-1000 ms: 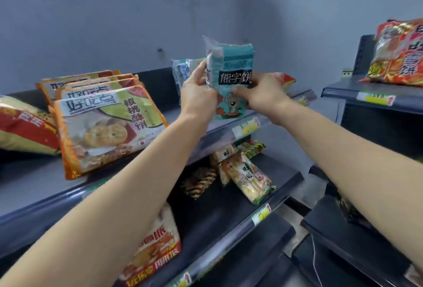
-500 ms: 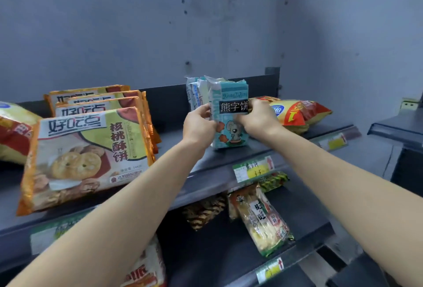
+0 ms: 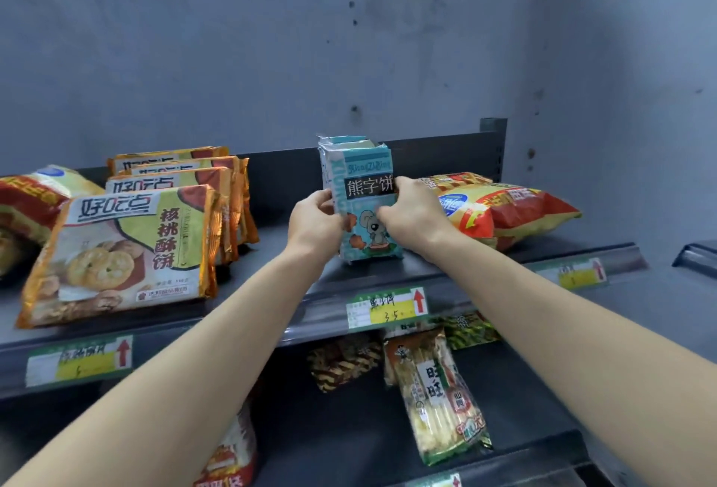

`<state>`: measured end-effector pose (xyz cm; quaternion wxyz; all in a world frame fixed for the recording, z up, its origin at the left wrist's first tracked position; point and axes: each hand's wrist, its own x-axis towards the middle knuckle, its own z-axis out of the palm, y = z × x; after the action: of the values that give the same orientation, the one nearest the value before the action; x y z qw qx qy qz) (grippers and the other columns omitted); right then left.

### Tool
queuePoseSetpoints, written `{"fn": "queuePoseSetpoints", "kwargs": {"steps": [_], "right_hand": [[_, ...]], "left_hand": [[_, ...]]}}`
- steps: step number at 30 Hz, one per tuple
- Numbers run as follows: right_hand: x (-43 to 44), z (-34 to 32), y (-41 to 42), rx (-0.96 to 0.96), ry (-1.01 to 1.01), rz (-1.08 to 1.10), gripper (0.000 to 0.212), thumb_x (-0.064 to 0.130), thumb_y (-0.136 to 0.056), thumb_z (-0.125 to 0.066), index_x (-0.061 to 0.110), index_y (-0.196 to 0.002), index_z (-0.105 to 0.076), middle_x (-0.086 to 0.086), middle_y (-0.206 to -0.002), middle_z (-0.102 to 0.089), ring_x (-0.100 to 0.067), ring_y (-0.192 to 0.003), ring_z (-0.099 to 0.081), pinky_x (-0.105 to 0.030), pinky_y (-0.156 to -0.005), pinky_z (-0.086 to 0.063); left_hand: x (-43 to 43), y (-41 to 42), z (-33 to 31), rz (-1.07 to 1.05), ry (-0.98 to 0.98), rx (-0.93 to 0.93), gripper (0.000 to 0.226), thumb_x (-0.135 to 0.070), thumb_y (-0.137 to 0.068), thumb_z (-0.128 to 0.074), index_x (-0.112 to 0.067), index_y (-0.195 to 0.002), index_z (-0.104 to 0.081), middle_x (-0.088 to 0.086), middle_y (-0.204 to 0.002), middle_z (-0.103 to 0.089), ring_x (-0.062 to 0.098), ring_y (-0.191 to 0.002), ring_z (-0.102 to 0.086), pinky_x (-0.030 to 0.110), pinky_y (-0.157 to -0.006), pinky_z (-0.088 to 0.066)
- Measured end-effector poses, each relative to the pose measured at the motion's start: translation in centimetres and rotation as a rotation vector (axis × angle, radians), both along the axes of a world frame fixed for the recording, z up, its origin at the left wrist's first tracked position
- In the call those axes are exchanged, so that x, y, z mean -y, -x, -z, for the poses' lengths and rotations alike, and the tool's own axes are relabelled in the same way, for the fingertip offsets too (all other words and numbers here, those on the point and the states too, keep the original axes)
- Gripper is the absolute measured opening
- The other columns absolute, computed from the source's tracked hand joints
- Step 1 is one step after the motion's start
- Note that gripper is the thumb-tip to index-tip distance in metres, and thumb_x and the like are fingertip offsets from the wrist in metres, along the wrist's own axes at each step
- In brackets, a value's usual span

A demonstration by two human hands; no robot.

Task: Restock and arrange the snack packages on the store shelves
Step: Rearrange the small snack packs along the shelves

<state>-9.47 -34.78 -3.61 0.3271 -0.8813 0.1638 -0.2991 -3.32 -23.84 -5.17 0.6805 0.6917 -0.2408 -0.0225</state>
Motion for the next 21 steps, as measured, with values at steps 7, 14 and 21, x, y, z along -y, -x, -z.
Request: {"fn": "queuePoseSetpoints", "kwargs": {"steps": [7, 14, 21], "right_hand": [[0.5, -0.4, 2.8, 0.16, 0.083, -0.091, 0.036, 0.005, -0.086, -0.054, 0.007, -0.122, -0.052, -0.01, -0.119, -0.06, -0.019, -0.101, -0.055, -0.02, -0.075, -0.046], [4.3, -2.2, 6.5, 0.222, 0.073, -0.046, 0.035, 0.009, -0.087, -0.055, 0.007, -0.122, -0.059, -0.007, -0.12, -0.063, -0.019, -0.109, -0.058, -0.021, -0.093, -0.042], [9.6, -3.0, 7.7, 0.183, 0.054, 0.006, 0.028, 0.01, -0.087, -0.057, 0.008, -0.114, -0.065, -0.007, -0.113, -0.066, -0.02, -0.106, -0.061, -0.028, -0.092, -0.048]], "left_hand": [[0.2, 2.2, -0.3, -0.292, -0.113, 0.263, 0.025, -0.004, -0.091, -0.055, -0.007, -0.116, -0.058, 0.006, -0.112, -0.059, 0.009, -0.086, -0.057, 0.009, -0.052, -0.045], [2.1, 5.8, -1.3, -0.275, -0.073, 0.375, 0.017, -0.006, -0.091, -0.052, -0.016, -0.103, -0.059, 0.011, -0.113, -0.059, 0.011, -0.086, -0.06, 0.02, -0.064, -0.052], [7.4, 8.6, -3.5, -0.077, -0.095, 0.321, 0.02, -0.006, -0.091, -0.052, -0.01, -0.107, -0.063, -0.002, -0.087, -0.06, 0.008, -0.078, -0.055, 0.018, -0.073, -0.048]]}}
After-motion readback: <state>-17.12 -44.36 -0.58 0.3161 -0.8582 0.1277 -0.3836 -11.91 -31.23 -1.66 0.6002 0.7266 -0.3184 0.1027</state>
